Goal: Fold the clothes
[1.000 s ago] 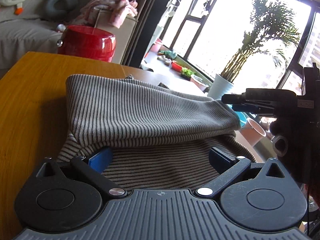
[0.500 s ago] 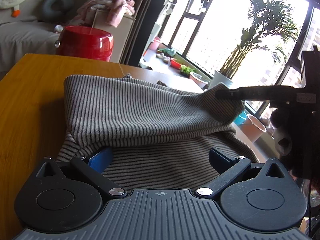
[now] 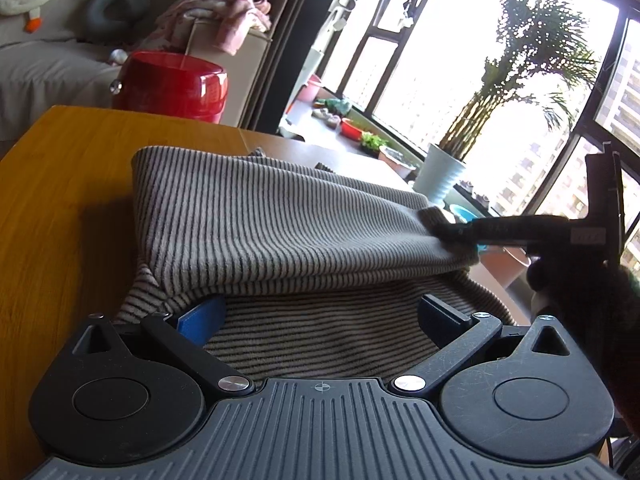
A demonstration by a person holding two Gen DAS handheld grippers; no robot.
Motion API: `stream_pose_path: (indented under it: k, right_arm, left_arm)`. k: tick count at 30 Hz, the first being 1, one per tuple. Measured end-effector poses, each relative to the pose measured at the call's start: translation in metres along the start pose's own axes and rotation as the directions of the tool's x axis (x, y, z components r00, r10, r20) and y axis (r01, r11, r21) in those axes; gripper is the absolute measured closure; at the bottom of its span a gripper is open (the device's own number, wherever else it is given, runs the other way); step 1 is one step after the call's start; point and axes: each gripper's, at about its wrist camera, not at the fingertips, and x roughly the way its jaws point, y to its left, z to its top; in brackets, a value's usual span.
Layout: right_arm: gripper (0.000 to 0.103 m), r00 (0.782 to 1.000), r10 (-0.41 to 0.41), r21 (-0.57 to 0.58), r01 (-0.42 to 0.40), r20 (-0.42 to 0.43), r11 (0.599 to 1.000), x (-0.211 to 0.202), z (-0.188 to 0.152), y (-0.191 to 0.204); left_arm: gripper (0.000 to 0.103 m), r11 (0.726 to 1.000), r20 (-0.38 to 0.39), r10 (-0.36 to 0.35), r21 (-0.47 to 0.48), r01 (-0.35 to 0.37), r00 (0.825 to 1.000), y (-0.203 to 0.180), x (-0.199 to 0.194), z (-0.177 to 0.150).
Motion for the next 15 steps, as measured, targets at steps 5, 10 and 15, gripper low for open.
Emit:
stream_pose_path:
  k: [5, 10, 15]
  right_arm:
    - [0.090, 0.997, 0.057, 0.022, -0.058, 0.045, 0.998, -0.014, 0.007, 0.003]
    - [0.069, 0.985, 0.137, 0.045, -0.143, 0.107, 0.989, -0.032, 0.015, 0.008]
    - [0.044, 0.965, 0.229, 0.047, -0.236, 0.129, 0.971, -0.039, 0.015, 0.018]
  left_arm:
    - [0.000, 1.000, -0.002, 0.006, 0.007, -0.006, 1.000, -0.002, 0.001, 0.000]
    - [0.000, 1.000, -0.007, 0.011, 0.016, -0.011, 1.000, -0.003, 0.001, 0.000]
    - [0.000, 1.000, -0.013, 0.012, 0.022, -0.012, 1.000, -0.004, 0.001, 0.000]
